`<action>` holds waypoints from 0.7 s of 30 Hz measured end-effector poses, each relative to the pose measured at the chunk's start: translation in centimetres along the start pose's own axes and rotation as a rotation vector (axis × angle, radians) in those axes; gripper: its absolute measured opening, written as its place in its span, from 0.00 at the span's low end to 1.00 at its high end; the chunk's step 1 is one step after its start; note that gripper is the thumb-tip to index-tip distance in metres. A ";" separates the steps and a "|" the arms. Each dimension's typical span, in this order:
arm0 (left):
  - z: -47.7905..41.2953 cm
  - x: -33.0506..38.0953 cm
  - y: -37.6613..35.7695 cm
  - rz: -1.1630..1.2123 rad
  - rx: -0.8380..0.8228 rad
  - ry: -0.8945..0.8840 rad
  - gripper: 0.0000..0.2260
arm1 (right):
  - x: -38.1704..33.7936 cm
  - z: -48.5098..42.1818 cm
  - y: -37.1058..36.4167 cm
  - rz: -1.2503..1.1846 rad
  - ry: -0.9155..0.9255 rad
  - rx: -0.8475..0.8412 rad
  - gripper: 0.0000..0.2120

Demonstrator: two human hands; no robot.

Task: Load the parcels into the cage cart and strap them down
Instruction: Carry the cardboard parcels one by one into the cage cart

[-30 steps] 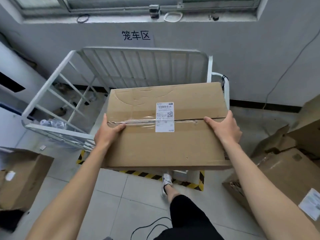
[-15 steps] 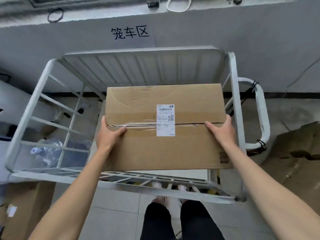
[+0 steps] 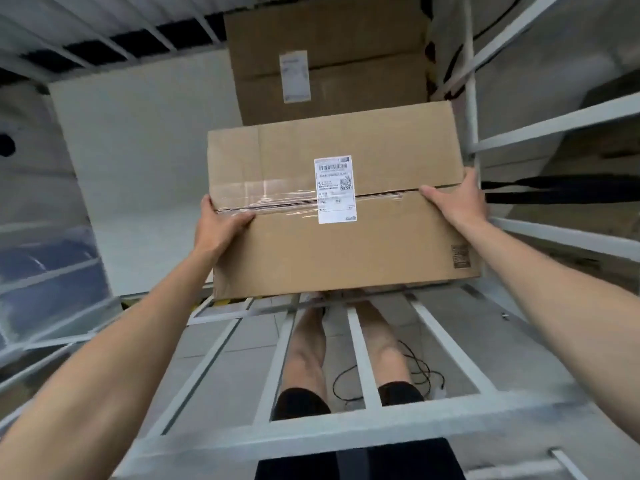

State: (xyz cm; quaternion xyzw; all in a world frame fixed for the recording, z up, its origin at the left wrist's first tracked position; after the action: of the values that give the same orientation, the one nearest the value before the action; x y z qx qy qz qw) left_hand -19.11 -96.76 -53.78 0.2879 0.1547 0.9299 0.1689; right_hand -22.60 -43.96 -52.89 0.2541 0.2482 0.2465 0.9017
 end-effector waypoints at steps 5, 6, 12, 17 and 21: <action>-7.5 -5.5 -4.5 -0.004 -0.077 0.090 0.43 | 4.2 -6.0 -5.0 0.024 -0.098 -0.046 0.46; -8.7 -6.2 -5.2 -0.003 -0.082 0.101 0.44 | 4.6 -7.3 -5.7 0.028 -0.107 -0.051 0.46; -15.8 -7.7 -8.0 -0.016 -0.054 0.129 0.43 | 4.6 -15.4 -8.3 0.056 -0.082 -0.084 0.41; -18.6 -8.1 -9.3 -0.146 0.022 0.162 0.39 | 5.5 -18.9 -9.3 0.070 -0.083 -0.040 0.36; -18.4 -7.8 -10.5 -0.172 -0.006 0.135 0.42 | 6.1 -18.1 -8.7 0.118 -0.098 0.039 0.38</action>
State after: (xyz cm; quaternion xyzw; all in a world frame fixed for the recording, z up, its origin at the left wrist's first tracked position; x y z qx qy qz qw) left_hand -21.52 -94.04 -76.06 0.2097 0.1869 0.9297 0.2382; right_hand -25.56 -40.90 -73.46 0.2976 0.1933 0.2816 0.8915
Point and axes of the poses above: each hand's wrist, its own z-axis away from the middle knuckle, its own y-axis out of the back of the hand, x = y × z, the point moved 10 cm from there along -z, towards the middle knuckle, and after that the axes turned 10 degrees about -x, right-handed, at the moved point
